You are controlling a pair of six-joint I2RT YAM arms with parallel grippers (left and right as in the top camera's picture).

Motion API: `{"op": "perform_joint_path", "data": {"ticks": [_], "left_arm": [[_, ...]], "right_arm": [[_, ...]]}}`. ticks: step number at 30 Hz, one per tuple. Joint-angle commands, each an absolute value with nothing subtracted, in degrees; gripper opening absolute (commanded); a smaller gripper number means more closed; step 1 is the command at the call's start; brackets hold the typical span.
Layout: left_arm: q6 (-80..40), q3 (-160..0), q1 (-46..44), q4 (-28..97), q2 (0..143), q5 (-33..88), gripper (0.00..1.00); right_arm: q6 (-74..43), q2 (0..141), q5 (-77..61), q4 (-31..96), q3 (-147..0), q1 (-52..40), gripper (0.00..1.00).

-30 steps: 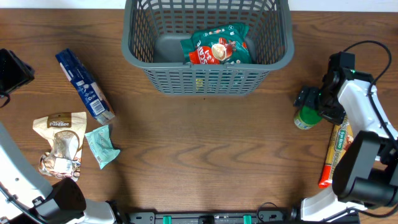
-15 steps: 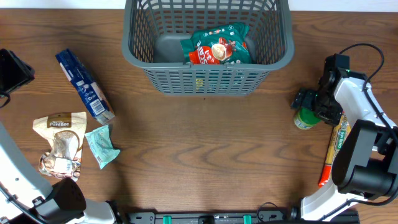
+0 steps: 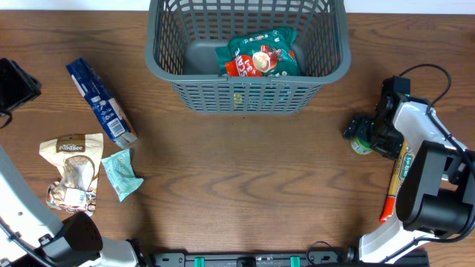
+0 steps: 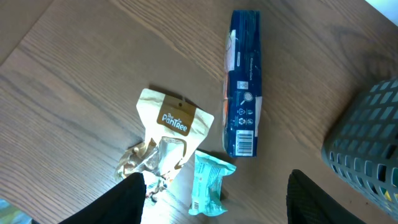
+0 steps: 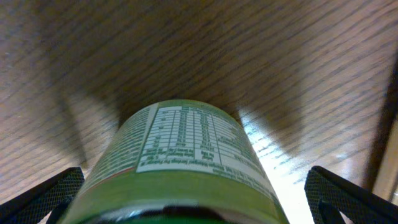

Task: Pack container
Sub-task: 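Lower the right gripper and grasp the green-lidded jar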

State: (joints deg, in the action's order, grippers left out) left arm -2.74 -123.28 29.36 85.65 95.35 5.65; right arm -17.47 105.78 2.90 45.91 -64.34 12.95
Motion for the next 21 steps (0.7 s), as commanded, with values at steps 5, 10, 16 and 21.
{"op": "perform_joint_path", "data": {"ticks": [5, 10, 16, 21], "left_arm": [[-2.17, -122.96, 29.56, 85.86, 94.37, 6.02, 0.58], [-2.17, -122.96, 29.56, 85.89, 94.37, 6.02, 0.58], [-2.17, -122.96, 29.56, 85.95, 94.37, 6.02, 0.58], [-2.17, -122.96, 29.56, 86.00, 94.37, 6.02, 0.58]], "right_arm": [[-18.41, 106.26, 3.14, 44.47, -62.41, 13.30, 0.99], [-18.41, 106.26, 2.52, 44.12, -62.41, 13.30, 0.90], [-18.41, 106.26, 2.31, 44.16, -62.41, 13.30, 0.73], [-18.41, 106.26, 2.22, 44.25, -62.41, 13.30, 0.61]]}}
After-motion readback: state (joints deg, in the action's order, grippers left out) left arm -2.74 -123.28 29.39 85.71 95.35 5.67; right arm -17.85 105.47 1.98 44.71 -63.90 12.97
